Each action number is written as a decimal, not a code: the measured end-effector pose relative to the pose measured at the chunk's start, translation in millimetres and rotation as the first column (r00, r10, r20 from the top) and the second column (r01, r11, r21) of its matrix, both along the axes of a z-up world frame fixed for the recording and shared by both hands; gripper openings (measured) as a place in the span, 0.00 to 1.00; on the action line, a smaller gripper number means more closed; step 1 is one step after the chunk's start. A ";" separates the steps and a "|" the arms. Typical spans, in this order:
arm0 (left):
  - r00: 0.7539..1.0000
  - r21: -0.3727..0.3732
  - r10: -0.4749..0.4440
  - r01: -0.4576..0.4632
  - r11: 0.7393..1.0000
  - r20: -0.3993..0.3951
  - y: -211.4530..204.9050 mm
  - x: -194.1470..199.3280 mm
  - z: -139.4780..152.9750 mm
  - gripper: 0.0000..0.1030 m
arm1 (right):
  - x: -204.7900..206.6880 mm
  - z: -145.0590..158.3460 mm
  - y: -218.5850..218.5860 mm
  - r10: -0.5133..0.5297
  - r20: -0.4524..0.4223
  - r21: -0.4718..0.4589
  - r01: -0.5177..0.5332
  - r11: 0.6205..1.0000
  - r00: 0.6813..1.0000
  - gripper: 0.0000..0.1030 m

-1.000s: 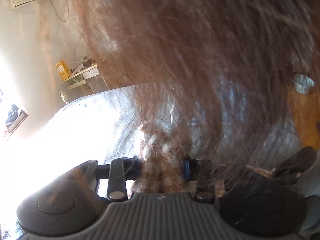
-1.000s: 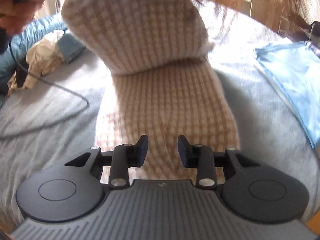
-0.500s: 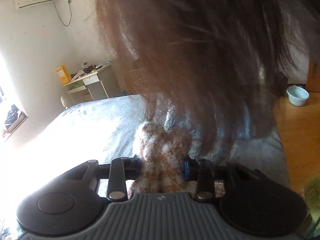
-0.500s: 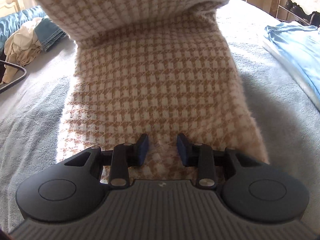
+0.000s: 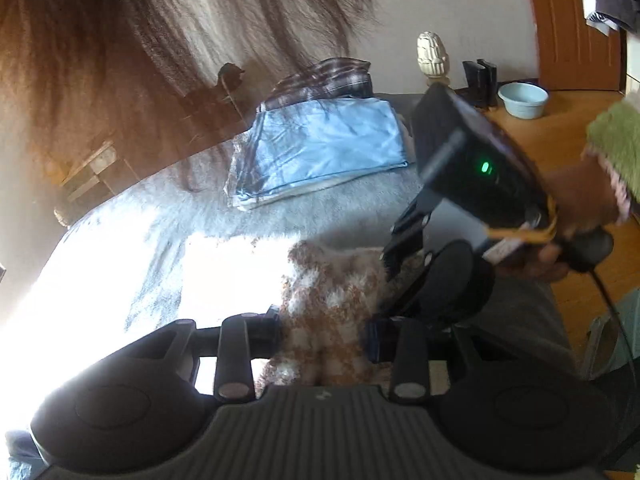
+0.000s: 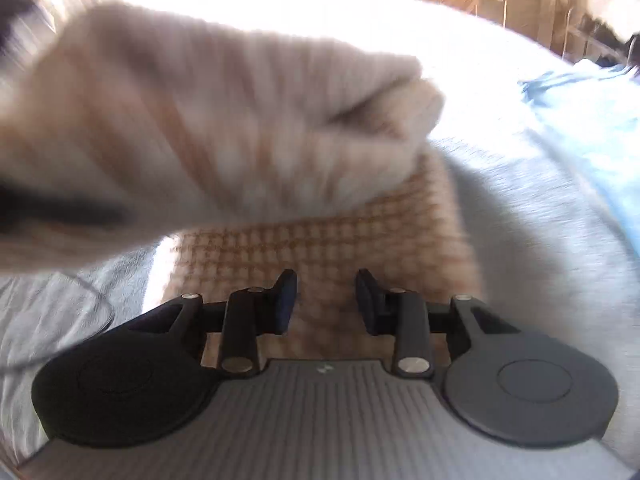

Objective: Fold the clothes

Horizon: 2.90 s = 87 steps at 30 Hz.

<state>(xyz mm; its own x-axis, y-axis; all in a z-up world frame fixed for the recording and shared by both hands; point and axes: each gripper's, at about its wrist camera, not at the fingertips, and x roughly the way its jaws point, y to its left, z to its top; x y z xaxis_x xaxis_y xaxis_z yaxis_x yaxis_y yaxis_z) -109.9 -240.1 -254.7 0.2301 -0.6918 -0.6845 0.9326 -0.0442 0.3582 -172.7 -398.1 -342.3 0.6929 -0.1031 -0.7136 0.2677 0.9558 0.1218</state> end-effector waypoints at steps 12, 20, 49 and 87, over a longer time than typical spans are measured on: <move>1.000 0.051 -0.002 0.003 0.999 -0.019 -32.2 -22.0 -46.8 0.38 | -25.5 -14.3 -34.3 -0.041 -0.045 0.052 0.043 0.998 0.998 0.14; 0.996 0.017 0.089 -0.089 0.996 -0.017 -49.1 -40.1 -67.9 0.45 | -41.8 -9.9 -62.6 -0.115 -0.046 0.248 0.123 0.961 0.992 0.12; 0.278 0.319 0.678 -0.720 0.616 -0.680 74.1 85.3 -29.2 0.49 | 52.7 50.8 20.9 0.513 -0.345 -0.035 -0.557 0.830 0.786 0.19; 0.084 0.306 0.614 -0.808 0.503 -0.785 49.3 33.5 -108.4 0.57 | 215.1 25.8 80.0 0.522 -0.260 0.025 -0.534 0.845 0.813 0.19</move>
